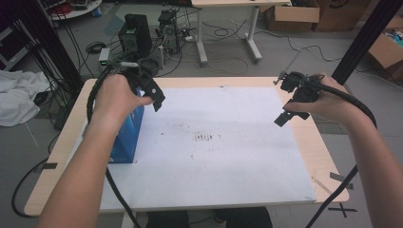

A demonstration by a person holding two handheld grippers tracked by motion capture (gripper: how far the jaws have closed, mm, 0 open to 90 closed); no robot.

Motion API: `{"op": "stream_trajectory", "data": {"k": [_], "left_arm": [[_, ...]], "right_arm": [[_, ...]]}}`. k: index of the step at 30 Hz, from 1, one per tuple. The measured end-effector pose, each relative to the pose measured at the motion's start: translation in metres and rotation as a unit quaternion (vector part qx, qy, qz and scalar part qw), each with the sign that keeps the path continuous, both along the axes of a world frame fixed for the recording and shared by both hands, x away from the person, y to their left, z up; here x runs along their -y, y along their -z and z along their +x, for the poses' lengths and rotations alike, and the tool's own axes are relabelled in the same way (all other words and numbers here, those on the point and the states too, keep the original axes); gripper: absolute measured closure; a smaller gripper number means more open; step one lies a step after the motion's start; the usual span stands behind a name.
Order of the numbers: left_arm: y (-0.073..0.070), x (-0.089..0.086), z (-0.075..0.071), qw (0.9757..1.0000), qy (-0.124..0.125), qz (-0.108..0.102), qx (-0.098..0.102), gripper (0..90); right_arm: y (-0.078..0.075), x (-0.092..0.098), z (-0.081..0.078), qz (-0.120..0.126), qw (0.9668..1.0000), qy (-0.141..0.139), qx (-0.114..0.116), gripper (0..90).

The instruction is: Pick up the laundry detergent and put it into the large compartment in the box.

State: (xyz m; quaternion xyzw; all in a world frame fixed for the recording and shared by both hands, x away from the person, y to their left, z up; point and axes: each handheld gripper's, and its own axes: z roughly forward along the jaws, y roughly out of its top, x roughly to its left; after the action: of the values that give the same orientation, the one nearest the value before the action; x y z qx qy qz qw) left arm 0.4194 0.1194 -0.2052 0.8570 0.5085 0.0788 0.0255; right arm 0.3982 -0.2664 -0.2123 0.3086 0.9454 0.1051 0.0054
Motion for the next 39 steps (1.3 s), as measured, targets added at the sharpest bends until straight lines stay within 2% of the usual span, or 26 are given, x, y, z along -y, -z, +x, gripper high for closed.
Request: {"op": "stream_trajectory", "data": {"k": [8,17,25,39], "left_arm": [[0.020,0.032,0.000,0.9992,0.038,-0.009,-0.009,16.0],[0.047,0.064,0.002,0.9967,0.077,-0.011,-0.022,15.8],[0.062,0.075,0.004,0.9959,0.083,-0.008,-0.033,15.7],[0.065,0.079,0.002,0.9953,0.089,0.000,-0.037,15.7]], "right_arm": [[0.001,-0.001,0.003,0.002,1.0000,0.001,-0.003,28.4],[0.003,-0.005,0.005,-0.003,1.0000,0.001,-0.007,28.1],[0.002,-0.008,0.007,-0.003,1.0000,-0.004,-0.005,27.8],[0.004,-0.009,0.006,-0.007,0.9999,-0.004,-0.008,27.3]]}}
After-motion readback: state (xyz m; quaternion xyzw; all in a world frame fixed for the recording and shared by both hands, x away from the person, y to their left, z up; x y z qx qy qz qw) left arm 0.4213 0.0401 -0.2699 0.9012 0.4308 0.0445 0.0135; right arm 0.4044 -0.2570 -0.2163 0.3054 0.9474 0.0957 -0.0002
